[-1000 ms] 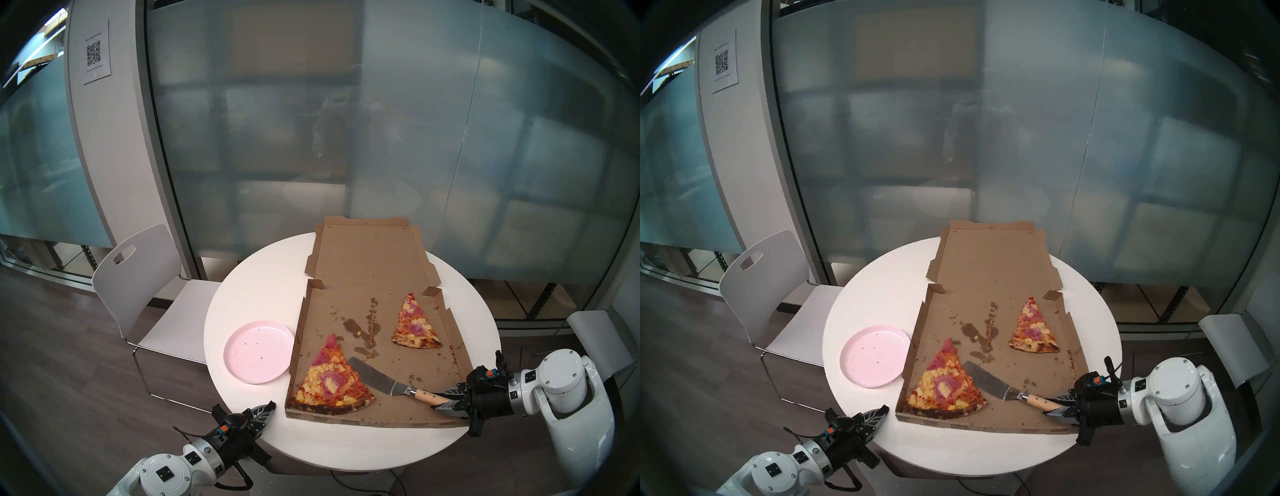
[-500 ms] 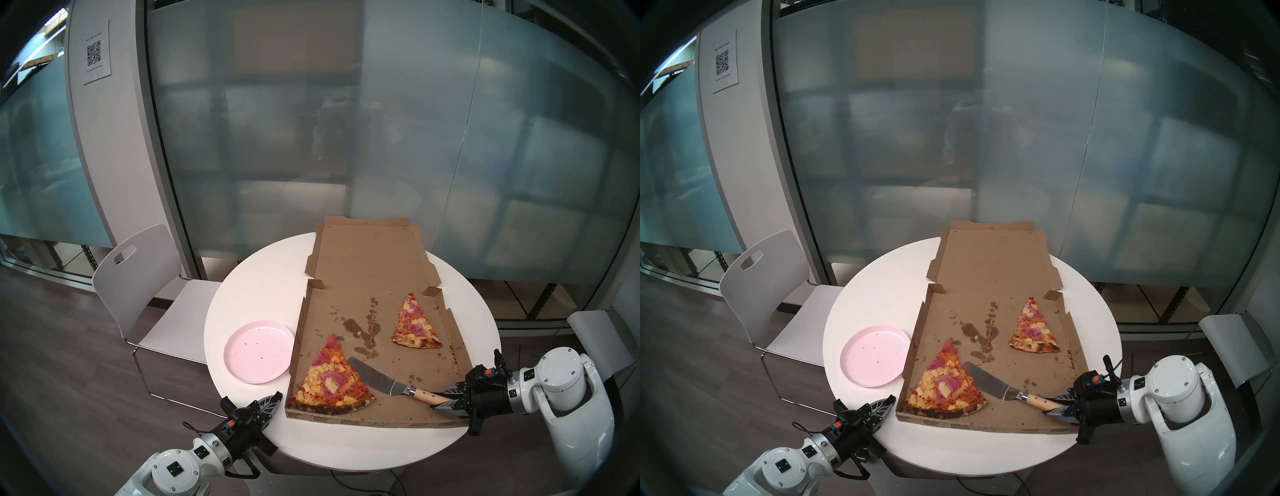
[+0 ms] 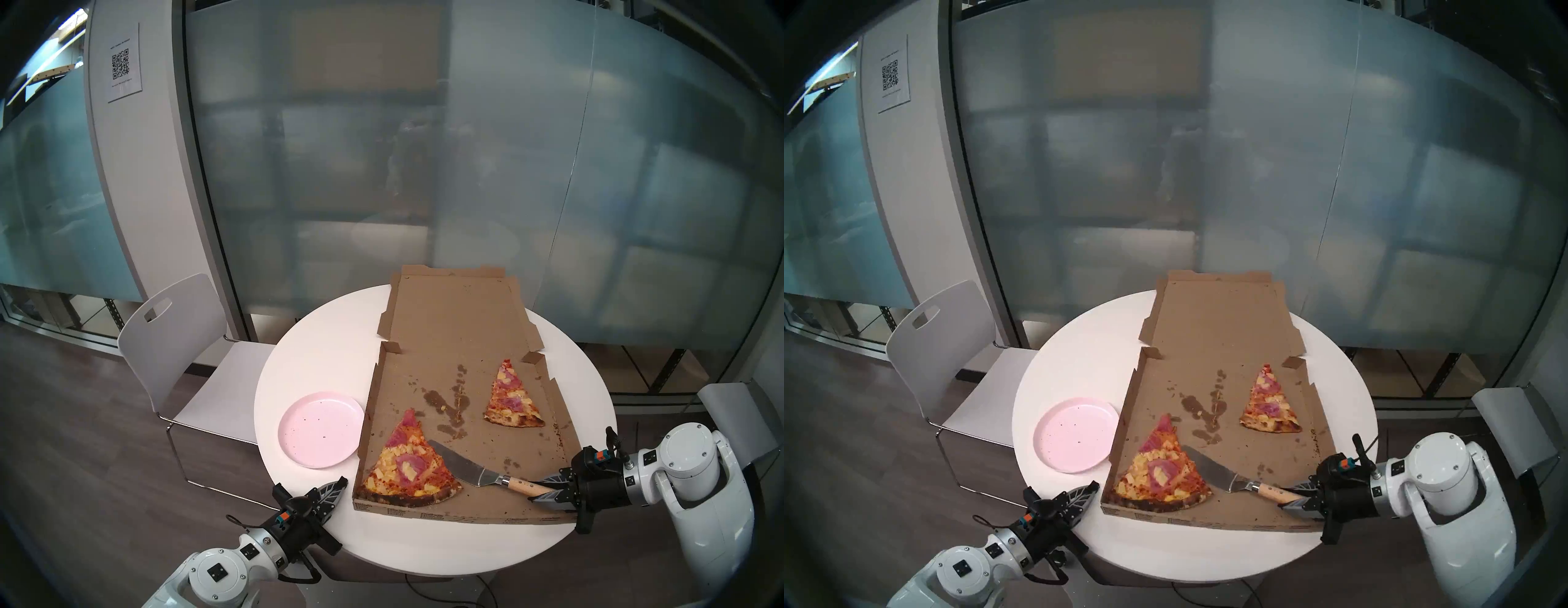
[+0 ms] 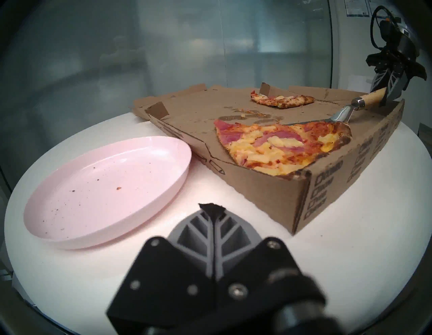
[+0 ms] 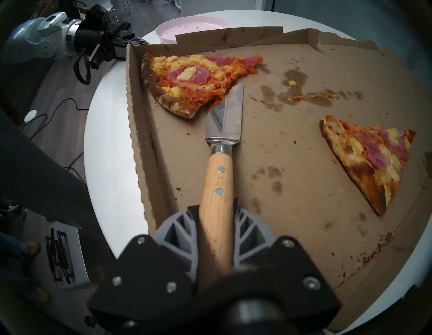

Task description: Put pizza slice onto the plate

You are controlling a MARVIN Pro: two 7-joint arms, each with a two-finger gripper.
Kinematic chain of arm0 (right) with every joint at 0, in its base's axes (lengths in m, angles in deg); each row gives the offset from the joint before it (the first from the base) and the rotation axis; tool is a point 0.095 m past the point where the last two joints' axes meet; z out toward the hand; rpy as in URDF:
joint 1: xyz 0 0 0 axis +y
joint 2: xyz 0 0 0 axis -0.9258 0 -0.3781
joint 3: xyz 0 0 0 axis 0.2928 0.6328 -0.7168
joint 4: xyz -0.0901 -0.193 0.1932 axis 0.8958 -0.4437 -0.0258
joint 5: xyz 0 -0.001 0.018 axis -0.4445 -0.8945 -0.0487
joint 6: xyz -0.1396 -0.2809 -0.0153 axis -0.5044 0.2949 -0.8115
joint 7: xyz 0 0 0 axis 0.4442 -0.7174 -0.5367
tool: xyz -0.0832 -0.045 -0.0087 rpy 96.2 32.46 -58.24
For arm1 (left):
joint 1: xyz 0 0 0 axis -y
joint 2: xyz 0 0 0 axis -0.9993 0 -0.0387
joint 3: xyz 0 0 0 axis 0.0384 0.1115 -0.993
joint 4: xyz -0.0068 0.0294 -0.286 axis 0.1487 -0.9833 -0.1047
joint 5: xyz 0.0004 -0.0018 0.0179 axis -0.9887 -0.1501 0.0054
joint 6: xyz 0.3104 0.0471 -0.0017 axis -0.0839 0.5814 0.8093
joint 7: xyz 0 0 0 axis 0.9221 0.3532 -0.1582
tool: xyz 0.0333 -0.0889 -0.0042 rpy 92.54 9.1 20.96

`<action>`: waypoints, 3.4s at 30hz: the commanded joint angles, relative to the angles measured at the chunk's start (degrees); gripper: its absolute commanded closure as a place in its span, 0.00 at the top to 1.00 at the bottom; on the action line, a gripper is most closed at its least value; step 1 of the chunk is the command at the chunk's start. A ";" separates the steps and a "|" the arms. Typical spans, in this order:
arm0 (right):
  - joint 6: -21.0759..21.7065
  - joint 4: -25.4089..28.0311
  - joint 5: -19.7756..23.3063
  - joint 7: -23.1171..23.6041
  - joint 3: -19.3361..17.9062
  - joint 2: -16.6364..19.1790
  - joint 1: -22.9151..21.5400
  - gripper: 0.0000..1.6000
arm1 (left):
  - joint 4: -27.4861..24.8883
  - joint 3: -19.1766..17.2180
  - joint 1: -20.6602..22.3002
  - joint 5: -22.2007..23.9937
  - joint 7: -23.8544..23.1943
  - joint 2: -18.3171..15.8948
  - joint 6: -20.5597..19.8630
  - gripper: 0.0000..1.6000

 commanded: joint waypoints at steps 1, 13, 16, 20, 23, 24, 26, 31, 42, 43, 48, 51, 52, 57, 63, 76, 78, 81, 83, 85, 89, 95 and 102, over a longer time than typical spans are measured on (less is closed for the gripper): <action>0.08 1.02 0.24 0.14 -0.31 0.15 -0.55 0.00 | 6.47 -1.95 0.67 0.87 -0.19 -1.09 -2.81 0.00; -0.01 0.66 0.10 0.42 -0.05 0.11 -1.30 0.00 | 9.87 -6.73 0.83 7.20 -1.55 -2.44 -1.99 0.00; -0.03 0.60 0.06 0.54 0.01 0.10 -1.39 0.00 | 10.99 -7.16 1.02 8.27 -1.98 -2.52 -1.74 0.00; -0.05 0.54 -0.01 0.65 0.10 0.10 -1.52 0.00 | 12.01 -7.74 1.25 9.89 -2.61 -2.48 -1.47 0.00; -0.06 0.54 -0.08 0.68 0.22 0.09 -1.70 0.00 | 12.05 -8.30 1.18 11.73 -3.33 -2.40 -1.43 0.00; -0.05 0.54 -0.09 0.68 0.26 0.09 -1.77 0.00 | 12.37 -8.42 1.30 12.33 -3.60 -2.34 -1.27 0.00; -0.05 0.54 -0.14 0.67 0.40 0.08 -1.95 0.00 | 12.52 -8.63 1.33 13.91 -4.39 -2.20 -1.04 0.00; 0.06 0.47 -0.30 0.53 0.98 0.06 -2.54 0.00 | 14.32 -9.13 2.29 20.43 -7.88 -1.14 0.94 0.00; 0.12 0.19 -0.54 0.00 1.92 0.13 -2.88 0.00 | 2.69 -12.55 -3.32 34.25 -19.39 -1.34 6.28 0.00; 0.09 0.14 -0.56 -0.04 1.98 0.14 -2.82 0.00 | 3.88 -12.47 -2.24 34.49 -20.07 -1.13 7.22 0.00; 0.05 0.02 -0.60 -0.30 2.23 0.17 -2.82 0.00 | -0.06 -14.09 -5.20 37.33 -22.62 -0.70 8.64 0.00; 0.01 -0.18 -0.66 -0.43 2.38 0.18 -2.68 0.00 | -3.48 -15.39 -1.43 37.78 -23.01 -1.47 9.09 0.00; 0.00 -0.22 -0.67 -0.47 2.42 0.18 -2.67 0.00 | -2.33 -15.74 -1.03 38.05 -23.34 -1.58 9.42 0.00; -0.02 -0.31 -0.69 -0.63 2.58 0.20 -2.71 0.00 | -5.99 -17.06 -0.86 39.20 -24.16 -1.75 9.88 0.00; -0.02 -0.35 -0.70 -0.88 2.81 0.29 -2.80 0.00 | -10.75 -18.80 -0.70 41.08 -25.50 -2.10 10.17 0.00; 0.11 -0.85 -0.73 -1.22 1.91 1.05 -2.91 0.00 | -20.83 -21.77 -6.06 44.71 -27.32 -2.53 7.64 0.00; 0.12 -0.90 -0.70 -1.21 1.84 1.09 -2.90 0.00 | -23.12 -22.36 -7.45 45.11 -27.21 -2.48 6.67 0.00; 0.10 -0.96 -0.67 -1.21 1.80 1.13 -2.91 0.00 | -24.57 -22.95 -8.72 45.51 -27.09 -2.40 5.70 0.00; 0.08 -1.02 -0.62 -1.20 1.78 1.18 -3.01 0.00 | -27.16 -24.08 -10.65 46.23 -26.57 -2.07 4.14 0.17; 0.08 -1.03 -0.61 -1.20 1.78 1.19 -3.03 0.00 | -27.80 -24.43 -11.22 46.41 -26.47 -2.02 3.66 0.17; 0.09 -1.06 -0.54 -1.11 1.82 1.27 -3.14 0.00 | -29.92 -26.39 -13.45 47.45 -25.84 -1.62 0.94 0.17; 0.12 -0.92 -0.45 -0.91 1.98 1.26 -3.13 0.00 | -35.45 -29.12 -18.04 48.12 -23.67 -0.64 -2.69 0.17; 0.20 -0.68 -0.30 -0.59 2.02 1.04 -3.01 0.00 | -37.87 -29.46 -22.32 45.27 -22.03 1.31 -8.62 0.40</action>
